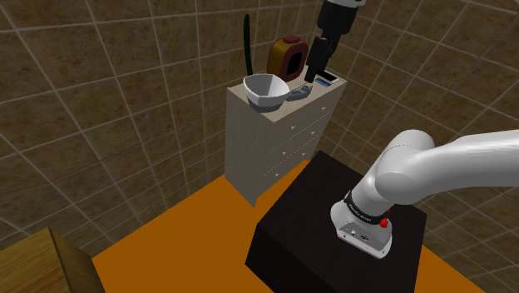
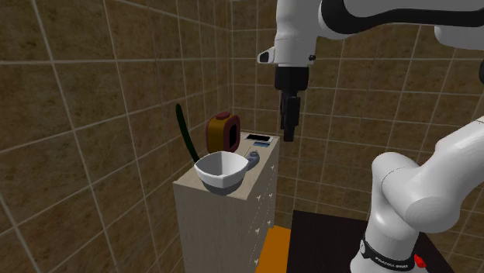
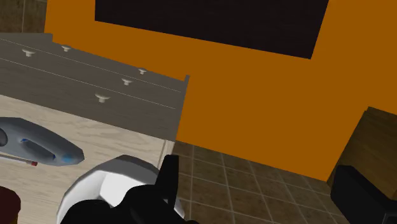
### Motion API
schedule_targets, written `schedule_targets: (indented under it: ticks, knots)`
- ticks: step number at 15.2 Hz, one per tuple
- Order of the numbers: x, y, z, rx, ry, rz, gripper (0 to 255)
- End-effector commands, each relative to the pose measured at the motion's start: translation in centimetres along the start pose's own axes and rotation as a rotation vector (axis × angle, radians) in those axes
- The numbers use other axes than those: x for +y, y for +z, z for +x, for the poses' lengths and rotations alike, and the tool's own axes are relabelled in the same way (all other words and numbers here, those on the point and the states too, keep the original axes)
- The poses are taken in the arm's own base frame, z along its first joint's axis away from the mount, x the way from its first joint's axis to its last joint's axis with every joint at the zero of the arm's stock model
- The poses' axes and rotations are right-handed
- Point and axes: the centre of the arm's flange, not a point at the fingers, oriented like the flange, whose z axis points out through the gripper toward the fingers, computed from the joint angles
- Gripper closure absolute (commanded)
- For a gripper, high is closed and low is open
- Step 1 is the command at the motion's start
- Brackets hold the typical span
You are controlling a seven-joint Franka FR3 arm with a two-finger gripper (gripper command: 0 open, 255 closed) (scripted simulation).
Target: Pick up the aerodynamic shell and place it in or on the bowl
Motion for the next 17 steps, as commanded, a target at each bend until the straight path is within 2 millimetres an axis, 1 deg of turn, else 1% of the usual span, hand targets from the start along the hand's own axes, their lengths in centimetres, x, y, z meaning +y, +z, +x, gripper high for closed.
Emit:
schedule_targets:
  ticks: [1, 9, 17]
  knots:
    - [0.0, 0.0, 0.0, 0.000, 0.000, 0.000, 0]
    - [9.8, 4.0, 2.4, -0.019, -0.053, 0.017, 0]
    - [19.4, 8.1, 5.3, -0.039, -0.106, 0.034, 0]
